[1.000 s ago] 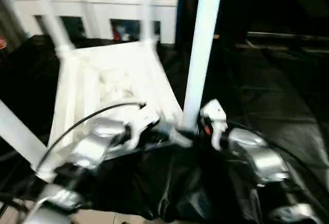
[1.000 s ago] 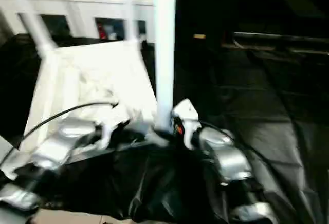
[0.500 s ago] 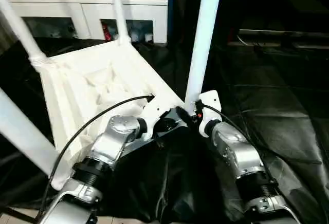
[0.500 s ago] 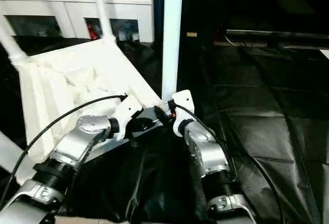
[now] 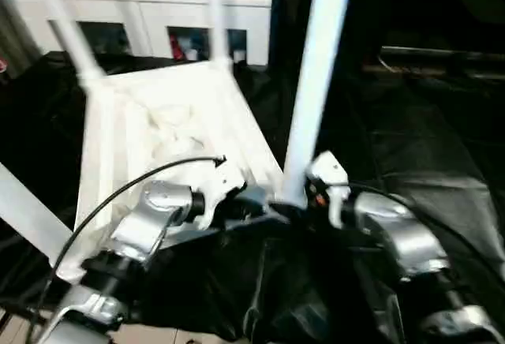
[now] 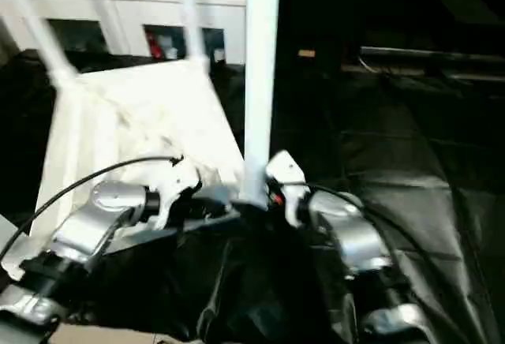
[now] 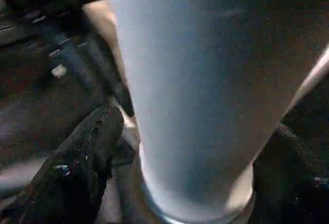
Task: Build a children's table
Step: Rotate leg to tighten
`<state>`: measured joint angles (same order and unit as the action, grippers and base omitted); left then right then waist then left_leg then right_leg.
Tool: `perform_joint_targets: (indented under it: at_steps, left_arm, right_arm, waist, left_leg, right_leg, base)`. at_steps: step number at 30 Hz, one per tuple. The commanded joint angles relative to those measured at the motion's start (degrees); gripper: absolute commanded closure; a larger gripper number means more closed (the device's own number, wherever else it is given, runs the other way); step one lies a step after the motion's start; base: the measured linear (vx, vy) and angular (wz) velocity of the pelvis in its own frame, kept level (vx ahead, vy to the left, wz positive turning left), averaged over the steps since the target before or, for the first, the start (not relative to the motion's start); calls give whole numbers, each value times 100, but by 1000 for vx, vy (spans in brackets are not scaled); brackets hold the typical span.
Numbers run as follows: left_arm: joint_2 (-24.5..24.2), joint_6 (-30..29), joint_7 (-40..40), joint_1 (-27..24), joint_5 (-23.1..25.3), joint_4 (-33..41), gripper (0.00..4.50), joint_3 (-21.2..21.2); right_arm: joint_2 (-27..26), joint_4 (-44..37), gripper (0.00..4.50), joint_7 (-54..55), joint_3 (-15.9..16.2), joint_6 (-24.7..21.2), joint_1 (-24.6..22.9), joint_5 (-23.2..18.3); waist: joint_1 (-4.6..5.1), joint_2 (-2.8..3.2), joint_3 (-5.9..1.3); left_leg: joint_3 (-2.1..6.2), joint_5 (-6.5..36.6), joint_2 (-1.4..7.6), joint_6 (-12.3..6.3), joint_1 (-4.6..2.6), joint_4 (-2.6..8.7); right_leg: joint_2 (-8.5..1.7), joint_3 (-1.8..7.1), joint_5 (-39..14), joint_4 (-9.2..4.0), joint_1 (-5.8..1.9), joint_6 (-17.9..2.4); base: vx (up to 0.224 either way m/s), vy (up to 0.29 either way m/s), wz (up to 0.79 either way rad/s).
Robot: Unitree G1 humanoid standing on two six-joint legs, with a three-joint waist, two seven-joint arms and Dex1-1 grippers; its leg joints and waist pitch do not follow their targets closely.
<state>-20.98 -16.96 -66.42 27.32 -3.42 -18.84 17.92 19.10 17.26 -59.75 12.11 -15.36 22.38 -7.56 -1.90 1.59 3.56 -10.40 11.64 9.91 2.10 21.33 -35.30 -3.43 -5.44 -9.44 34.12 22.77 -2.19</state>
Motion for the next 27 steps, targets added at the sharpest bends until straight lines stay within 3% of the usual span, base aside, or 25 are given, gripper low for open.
perform_joint_targets:
  at_steps: [1, 9, 11, 16, 21, 27]
  left_arm:
    - [-26, 56, -346, 53, -205, 313, 450, 95]
    - [-204, -22, -643, 33, -281, 386, 450, 132]
    - [-213, -31, -653, 32, -285, 393, 450, 134]
    - [-164, 3, -530, 40, -250, 352, 450, 88]
    - [292, 35, 383, 223, -82, 63, 450, -112]
    - [731, -23, 1429, 455, 245, -291, 450, -206]
  right_arm:
    - [19, -284, 94, -503, 306, -76, -60, -223]
    - [241, -501, 145, -950, 538, -192, -116, -221]
    - [244, -519, 175, -959, 552, -205, -128, -232]
    - [212, -535, 191, -941, 578, -212, -178, -248]
    - [-307, -268, 194, -67, 224, -53, -252, -256]
    - [-1070, 461, 194, 1647, -168, 129, -21, 88]
  waist:
    - [-1, 17, -419]
    - [-32, 10, -422]
    - [-29, 6, -418]
    - [-31, 1, -422]
    - [-24, -8, -403]
    - [104, -29, -364]
  left_leg:
    - [148, 880, 400, -436, -88, 423]
    - [151, 876, 394, -363, -87, 422]
    - [155, 836, 392, -376, -75, 426]
    - [156, 839, 388, -367, -80, 421]
    - [143, 957, 383, -306, -101, 420]
    - [190, 1292, 336, -122, -65, 443]
  right_leg:
    - [-553, 383, -1327, -398, -309, -1212]
    - [-553, 379, -1443, -406, -308, -1175]
    - [-546, 376, -1431, -404, -313, -1159]
    - [-546, 371, -1471, -408, -309, -1148]
    - [-550, 375, -1682, -456, -281, -1119]
    - [-563, 323, -2594, -554, -292, -788]
  base:
    - [0, 0, 0]
    - [0, 0, 0]
    - [0, 0, 0]
    - [0, 0, 0]
    - [0, 0, 0]
    - [0, 0, 0]
